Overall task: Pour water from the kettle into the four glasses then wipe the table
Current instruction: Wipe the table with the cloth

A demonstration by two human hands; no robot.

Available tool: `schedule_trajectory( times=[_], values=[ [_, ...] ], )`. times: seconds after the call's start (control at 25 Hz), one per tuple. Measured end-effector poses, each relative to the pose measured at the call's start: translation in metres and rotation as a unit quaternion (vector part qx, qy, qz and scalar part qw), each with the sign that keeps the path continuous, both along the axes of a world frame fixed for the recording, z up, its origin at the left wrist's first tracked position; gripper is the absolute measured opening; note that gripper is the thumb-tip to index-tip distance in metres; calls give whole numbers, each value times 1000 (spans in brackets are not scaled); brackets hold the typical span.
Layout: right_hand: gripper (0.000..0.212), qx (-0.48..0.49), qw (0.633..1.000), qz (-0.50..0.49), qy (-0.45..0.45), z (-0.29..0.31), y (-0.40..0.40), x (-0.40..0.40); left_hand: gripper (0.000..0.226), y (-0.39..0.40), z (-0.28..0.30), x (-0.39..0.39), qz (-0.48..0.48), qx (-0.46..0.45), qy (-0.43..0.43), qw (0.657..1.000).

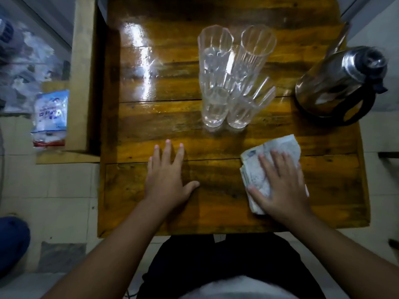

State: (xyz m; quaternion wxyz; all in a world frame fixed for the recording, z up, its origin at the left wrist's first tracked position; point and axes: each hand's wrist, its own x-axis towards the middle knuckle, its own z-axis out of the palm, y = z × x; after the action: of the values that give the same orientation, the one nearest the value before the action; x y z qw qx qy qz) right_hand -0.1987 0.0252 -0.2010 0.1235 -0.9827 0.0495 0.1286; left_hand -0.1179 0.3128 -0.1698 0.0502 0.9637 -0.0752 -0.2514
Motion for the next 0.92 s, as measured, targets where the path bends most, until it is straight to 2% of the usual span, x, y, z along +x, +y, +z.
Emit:
schedule_trajectory(
  times=[0.16, 0.24, 0.36, 0.52, 0.68, 0.84, 0.92],
  values=[
    [89, 11, 996, -92, -15, 1, 73, 35, 112, 3, 0, 6, -14, 1, 7, 1000],
    [84, 23, 998, -64, -15, 2, 106, 45, 116, 6, 1, 10, -30, 11, 11, 999],
    [74, 29, 998, 36, -30, 2, 134, 45, 122, 13, 3, 13, -50, 17, 32, 998],
    [70, 42, 988, 144, -41, 4, 104, 26, 125, 6, 8, 16, -45, 24, 44, 998],
    [73, 28, 997, 74, -21, 5, 69, 6, 121, -11, 12, 11, 5, 0, 73, 997],
    [77, 14, 1000, 10, -11, 6, 39, -3, 103, -36, 9, -6, -10, -66, -7, 998],
    [80, 4, 1000, -8, -6, 6, 19, -3, 98, -55, 5, -12, -20, -80, -20, 996]
  ],
)
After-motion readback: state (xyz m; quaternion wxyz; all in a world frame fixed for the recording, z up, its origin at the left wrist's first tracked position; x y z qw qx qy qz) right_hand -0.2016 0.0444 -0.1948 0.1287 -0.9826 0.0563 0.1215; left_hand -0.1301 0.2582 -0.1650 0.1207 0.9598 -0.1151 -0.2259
